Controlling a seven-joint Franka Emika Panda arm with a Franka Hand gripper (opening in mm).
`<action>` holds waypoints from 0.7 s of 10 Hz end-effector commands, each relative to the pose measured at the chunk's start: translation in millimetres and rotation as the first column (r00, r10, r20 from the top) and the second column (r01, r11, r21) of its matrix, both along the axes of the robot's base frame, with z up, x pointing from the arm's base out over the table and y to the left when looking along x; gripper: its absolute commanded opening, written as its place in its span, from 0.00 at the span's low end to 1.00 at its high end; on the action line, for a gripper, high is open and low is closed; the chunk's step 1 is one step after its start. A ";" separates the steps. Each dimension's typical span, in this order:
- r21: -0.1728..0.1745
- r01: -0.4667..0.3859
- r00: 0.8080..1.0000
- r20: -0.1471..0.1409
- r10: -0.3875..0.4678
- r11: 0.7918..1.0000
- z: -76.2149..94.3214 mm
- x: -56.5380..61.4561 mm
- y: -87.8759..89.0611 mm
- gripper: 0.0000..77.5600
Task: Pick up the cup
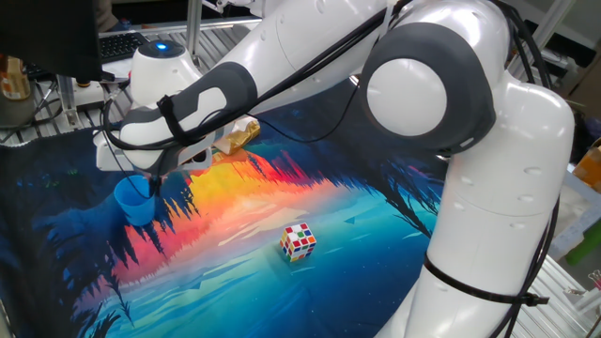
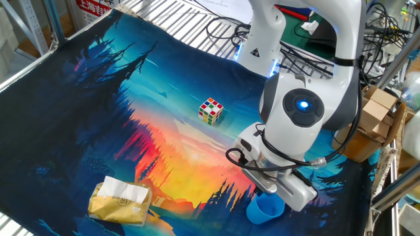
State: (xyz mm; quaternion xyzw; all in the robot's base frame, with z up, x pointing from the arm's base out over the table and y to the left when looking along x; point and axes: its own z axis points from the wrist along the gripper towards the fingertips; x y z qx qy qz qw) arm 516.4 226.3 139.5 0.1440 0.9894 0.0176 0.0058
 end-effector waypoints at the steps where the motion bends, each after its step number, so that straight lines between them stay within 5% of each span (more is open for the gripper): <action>1: -0.004 -0.016 1.000 -0.008 0.016 1.000 13.7 0.1 1.5 0.01; 4: -0.003 -0.024 1.000 -0.019 0.024 1.000 29.8 -0.1 -2.3 0.01; 7: 0.016 -0.096 0.994 -0.046 0.097 0.995 55.5 4.2 -42.9 0.01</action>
